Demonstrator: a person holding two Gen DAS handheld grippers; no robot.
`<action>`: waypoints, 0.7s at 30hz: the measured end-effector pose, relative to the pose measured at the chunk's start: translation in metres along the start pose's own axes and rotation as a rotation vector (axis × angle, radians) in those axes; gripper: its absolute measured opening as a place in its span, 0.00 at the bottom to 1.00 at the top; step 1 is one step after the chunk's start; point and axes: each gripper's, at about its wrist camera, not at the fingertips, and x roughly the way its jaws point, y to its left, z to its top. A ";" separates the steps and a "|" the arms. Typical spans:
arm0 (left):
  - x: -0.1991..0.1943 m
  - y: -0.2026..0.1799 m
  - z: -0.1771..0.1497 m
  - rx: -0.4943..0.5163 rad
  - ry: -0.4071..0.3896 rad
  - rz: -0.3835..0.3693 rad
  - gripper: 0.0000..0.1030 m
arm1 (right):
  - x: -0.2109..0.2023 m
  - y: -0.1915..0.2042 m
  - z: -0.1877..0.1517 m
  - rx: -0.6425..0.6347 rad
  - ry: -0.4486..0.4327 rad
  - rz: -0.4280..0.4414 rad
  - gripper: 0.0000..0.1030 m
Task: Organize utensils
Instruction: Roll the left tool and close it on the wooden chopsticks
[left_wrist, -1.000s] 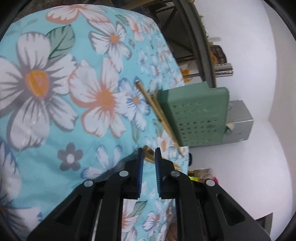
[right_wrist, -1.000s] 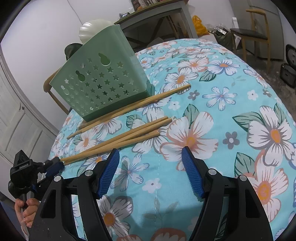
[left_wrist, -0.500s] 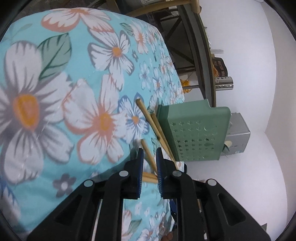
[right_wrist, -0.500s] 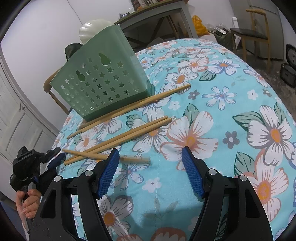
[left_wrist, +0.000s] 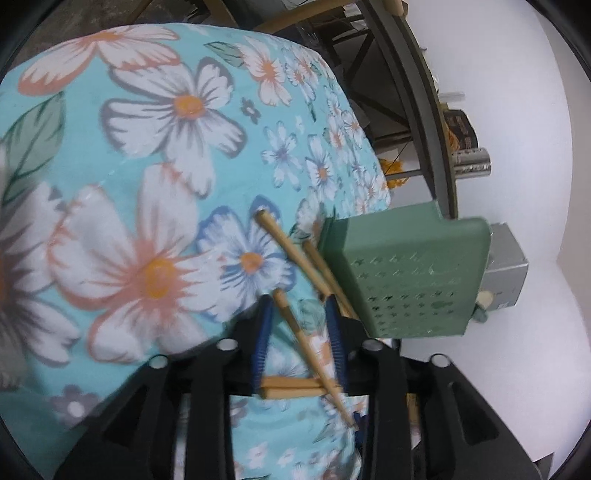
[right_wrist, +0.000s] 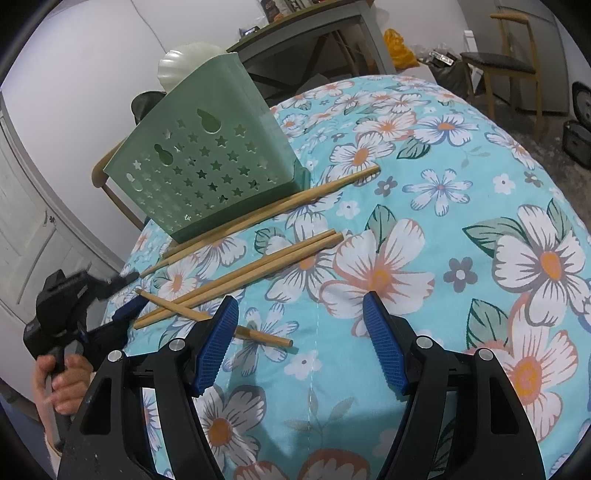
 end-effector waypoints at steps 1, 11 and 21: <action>0.003 -0.004 0.001 0.005 0.006 -0.001 0.36 | 0.000 0.001 0.000 -0.002 0.001 -0.003 0.65; 0.010 0.000 -0.001 0.066 -0.020 0.062 0.11 | -0.001 0.000 -0.001 0.001 0.001 0.005 0.65; -0.021 0.024 0.017 -0.014 -0.060 0.043 0.09 | -0.001 -0.003 0.000 0.006 0.001 0.012 0.65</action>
